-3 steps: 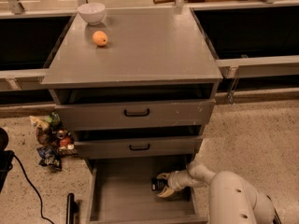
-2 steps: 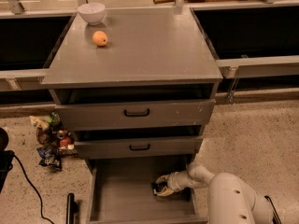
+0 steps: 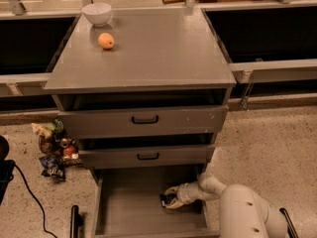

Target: Pick rxbar blueberry from bottom drawer and place on counter

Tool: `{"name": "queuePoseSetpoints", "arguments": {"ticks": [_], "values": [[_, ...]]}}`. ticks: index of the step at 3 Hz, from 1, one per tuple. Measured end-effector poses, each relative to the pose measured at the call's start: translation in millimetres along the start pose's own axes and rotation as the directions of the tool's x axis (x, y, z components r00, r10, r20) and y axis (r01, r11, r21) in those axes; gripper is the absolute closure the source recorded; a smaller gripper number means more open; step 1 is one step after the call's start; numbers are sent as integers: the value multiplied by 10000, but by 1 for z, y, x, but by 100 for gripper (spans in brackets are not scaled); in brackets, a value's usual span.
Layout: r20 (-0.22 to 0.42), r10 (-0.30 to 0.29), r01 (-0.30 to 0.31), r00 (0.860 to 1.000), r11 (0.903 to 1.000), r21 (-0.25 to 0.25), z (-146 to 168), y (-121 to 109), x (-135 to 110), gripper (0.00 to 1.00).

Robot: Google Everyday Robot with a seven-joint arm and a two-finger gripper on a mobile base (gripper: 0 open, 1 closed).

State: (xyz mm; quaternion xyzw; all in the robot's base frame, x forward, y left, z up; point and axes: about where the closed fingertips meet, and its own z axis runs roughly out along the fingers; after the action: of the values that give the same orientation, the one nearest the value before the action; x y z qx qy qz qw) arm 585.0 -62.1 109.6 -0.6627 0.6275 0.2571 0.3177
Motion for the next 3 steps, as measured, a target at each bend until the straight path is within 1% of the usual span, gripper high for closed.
{"name": "queuePoseSetpoints", "arguments": {"ticks": [1,2,3], "values": [[164,-69,71,9998,9999,-139,2,0,-1,100],[165,-69,71,9998,9999,-139,2,-1,-2,100],[898,-857,872,9923,9961,-133,-20,3,-23,100]]}}
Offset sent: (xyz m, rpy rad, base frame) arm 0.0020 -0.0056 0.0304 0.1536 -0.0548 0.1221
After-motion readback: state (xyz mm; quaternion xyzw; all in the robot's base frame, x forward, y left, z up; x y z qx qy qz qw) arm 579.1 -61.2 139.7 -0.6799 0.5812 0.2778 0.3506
